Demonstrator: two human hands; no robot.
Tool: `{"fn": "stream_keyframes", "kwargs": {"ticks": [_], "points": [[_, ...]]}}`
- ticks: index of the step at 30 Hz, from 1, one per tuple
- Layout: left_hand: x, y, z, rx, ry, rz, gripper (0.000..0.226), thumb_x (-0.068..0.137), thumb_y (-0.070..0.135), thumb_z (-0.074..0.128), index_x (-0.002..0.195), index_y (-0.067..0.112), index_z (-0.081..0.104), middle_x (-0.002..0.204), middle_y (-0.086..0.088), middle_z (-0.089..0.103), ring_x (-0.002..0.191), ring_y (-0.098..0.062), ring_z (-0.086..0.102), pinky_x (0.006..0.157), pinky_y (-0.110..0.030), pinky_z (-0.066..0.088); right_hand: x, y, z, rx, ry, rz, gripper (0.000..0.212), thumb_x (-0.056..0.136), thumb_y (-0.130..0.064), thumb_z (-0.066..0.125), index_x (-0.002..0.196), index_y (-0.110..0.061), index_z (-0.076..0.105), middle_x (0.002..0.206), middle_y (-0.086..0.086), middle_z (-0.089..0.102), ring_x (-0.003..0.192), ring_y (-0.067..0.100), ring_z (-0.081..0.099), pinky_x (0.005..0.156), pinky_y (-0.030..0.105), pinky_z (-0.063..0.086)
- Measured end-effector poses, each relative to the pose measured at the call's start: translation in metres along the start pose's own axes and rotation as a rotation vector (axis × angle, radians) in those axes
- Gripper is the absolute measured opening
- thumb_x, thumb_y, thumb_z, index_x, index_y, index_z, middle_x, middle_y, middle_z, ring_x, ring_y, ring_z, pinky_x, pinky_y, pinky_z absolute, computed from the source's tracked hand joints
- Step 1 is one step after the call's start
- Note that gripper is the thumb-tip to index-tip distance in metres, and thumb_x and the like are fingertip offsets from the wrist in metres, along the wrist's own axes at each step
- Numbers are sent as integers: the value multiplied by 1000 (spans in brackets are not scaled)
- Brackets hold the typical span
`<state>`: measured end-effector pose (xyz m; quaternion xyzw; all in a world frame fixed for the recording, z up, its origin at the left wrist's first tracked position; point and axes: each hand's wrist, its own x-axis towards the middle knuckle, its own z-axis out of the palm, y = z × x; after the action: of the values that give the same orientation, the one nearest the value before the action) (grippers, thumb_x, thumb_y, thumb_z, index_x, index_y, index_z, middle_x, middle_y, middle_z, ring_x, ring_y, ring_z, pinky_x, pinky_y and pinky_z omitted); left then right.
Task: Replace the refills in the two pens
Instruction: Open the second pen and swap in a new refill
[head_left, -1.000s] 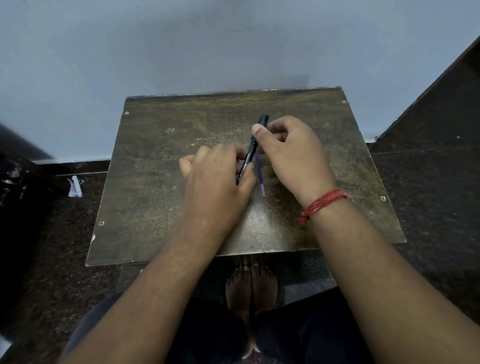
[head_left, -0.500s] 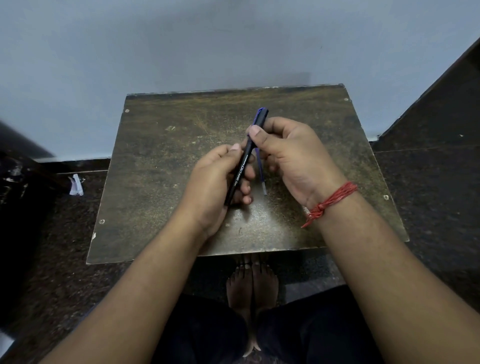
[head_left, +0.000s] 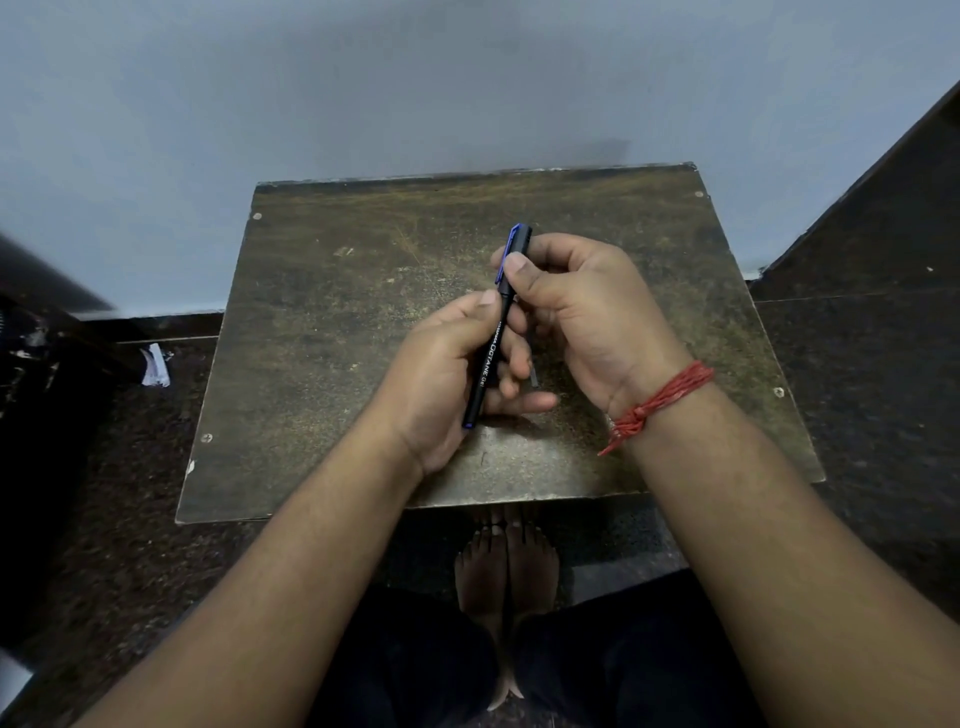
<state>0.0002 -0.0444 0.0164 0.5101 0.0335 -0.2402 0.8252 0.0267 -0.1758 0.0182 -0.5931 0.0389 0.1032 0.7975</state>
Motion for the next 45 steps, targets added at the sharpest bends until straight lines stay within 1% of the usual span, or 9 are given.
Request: {"fn": "stream_keyframes", "kwargs": {"ticks": [7, 14, 18, 21, 24, 26, 31, 34, 45], "points": [[4, -1, 1, 63, 4, 54, 32, 107, 23, 39, 85, 7, 55, 50, -5, 48, 42, -13, 44, 58, -39, 60, -1, 0, 4, 71, 67, -23, 19, 98, -3, 54, 86, -8, 68, 58, 10, 53, 42, 21, 48, 44, 29, 44], [6, 4, -4, 7, -73, 42, 32, 106, 24, 39, 84, 9, 56, 48, -3, 47, 42, -12, 42, 61, -42, 60, -2, -8, 14, 157, 98, -23, 20, 99, 3, 49, 90, -6, 64, 70, 4, 61, 47, 13, 49, 50, 26, 38], [-5, -6, -3, 72, -170, -43, 31, 107, 22, 36, 87, 6, 54, 47, -4, 49, 41, -12, 45, 66, -47, 62, 15, -29, -10, 323, 362, -99, 26, 102, 2, 44, 85, -10, 60, 65, 0, 61, 47, 7, 43, 45, 19, 32], [-4, -8, 1, 26, -92, -48, 32, 107, 22, 35, 88, 7, 55, 50, -4, 50, 40, -12, 43, 66, -48, 62, 12, -33, -37, 4, 509, -250, 20, 101, -4, 51, 89, -12, 64, 71, -1, 63, 53, 9, 43, 49, 21, 34], [5, 1, -4, -76, 75, 15, 35, 107, 23, 34, 87, 8, 57, 51, -3, 51, 38, -12, 41, 57, -42, 61, 4, -15, -35, -534, 437, -272, 10, 95, -15, 61, 96, -24, 65, 81, -1, 65, 68, 10, 57, 63, 21, 43], [5, 3, -8, -85, 140, 48, 35, 107, 25, 35, 88, 8, 59, 52, -4, 51, 39, -12, 41, 54, -39, 59, 6, -11, -29, -825, 454, -314, 13, 92, -24, 65, 103, -26, 58, 79, -6, 63, 71, 6, 59, 64, 17, 42], [5, 2, -9, -72, 227, 89, 34, 107, 25, 36, 91, 6, 59, 53, -4, 50, 39, -12, 39, 51, -37, 58, 1, -4, -14, -1266, 401, -302, 21, 94, -30, 61, 107, -19, 49, 76, -5, 53, 85, 21, 56, 67, 35, 43], [6, 1, -8, -70, 237, 88, 35, 107, 26, 36, 91, 6, 59, 53, -4, 51, 39, -11, 40, 51, -37, 58, -1, -2, -12, -1406, 433, -293, 20, 97, -27, 59, 110, -16, 50, 67, -12, 33, 85, 21, 42, 66, 32, 32], [6, 0, -7, -80, 252, 82, 34, 107, 25, 36, 91, 6, 59, 52, -3, 52, 38, -10, 40, 50, -36, 58, 6, 1, -10, -1557, 381, -212, 18, 98, -32, 56, 94, -17, 48, 69, 0, 40, 92, 32, 55, 66, 36, 33]]}}
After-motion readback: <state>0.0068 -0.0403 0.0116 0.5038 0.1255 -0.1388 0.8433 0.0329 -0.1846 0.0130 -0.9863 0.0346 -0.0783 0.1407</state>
